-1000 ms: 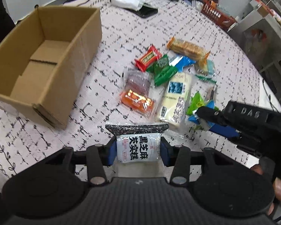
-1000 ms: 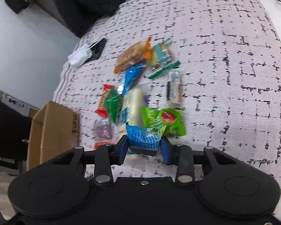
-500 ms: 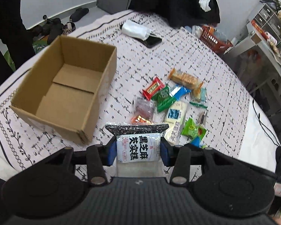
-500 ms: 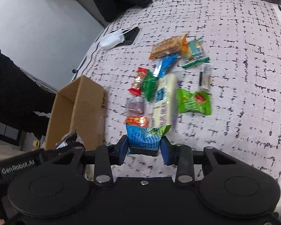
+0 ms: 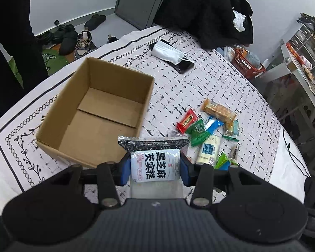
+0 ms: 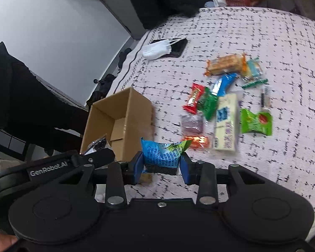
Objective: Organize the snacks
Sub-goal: 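Carry both held snacks over the open cardboard box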
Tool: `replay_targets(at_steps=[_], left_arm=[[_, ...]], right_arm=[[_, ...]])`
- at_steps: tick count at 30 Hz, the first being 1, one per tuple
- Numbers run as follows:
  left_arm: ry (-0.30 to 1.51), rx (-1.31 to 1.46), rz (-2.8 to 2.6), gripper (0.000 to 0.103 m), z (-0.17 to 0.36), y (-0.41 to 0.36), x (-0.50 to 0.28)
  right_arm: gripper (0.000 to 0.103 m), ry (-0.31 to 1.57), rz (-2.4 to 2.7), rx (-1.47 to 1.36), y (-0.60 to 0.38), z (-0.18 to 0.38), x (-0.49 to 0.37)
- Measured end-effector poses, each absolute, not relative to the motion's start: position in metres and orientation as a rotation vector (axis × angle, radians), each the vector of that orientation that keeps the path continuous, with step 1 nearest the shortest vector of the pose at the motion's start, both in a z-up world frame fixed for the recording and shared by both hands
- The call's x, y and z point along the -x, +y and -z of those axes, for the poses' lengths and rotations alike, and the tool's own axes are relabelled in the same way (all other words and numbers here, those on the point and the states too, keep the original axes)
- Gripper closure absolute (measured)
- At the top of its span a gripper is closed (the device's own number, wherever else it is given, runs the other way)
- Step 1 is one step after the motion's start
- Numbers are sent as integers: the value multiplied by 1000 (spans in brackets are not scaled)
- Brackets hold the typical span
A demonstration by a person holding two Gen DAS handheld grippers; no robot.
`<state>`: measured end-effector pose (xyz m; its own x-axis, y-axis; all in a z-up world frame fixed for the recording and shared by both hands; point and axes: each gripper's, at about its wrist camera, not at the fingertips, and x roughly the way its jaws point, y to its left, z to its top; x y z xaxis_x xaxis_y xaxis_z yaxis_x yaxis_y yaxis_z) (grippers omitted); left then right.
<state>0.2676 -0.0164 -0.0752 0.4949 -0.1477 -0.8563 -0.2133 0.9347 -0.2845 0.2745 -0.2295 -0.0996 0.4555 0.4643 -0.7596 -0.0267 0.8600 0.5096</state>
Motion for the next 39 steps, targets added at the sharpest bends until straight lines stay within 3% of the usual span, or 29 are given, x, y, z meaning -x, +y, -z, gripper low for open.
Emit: replay_targets(at_steps=[14, 34, 39], left_arm=[[1059, 464, -66, 57, 79, 48, -283], [1118, 503, -79, 57, 101, 108, -296], [1101, 526, -75, 49, 97, 116, -297]], right_arm=[[66, 1054, -339, -412, -166, 72, -299], [66, 1134, -324, -405, -105, 92, -321], [66, 1137, -323, -399, -100, 93, -323]])
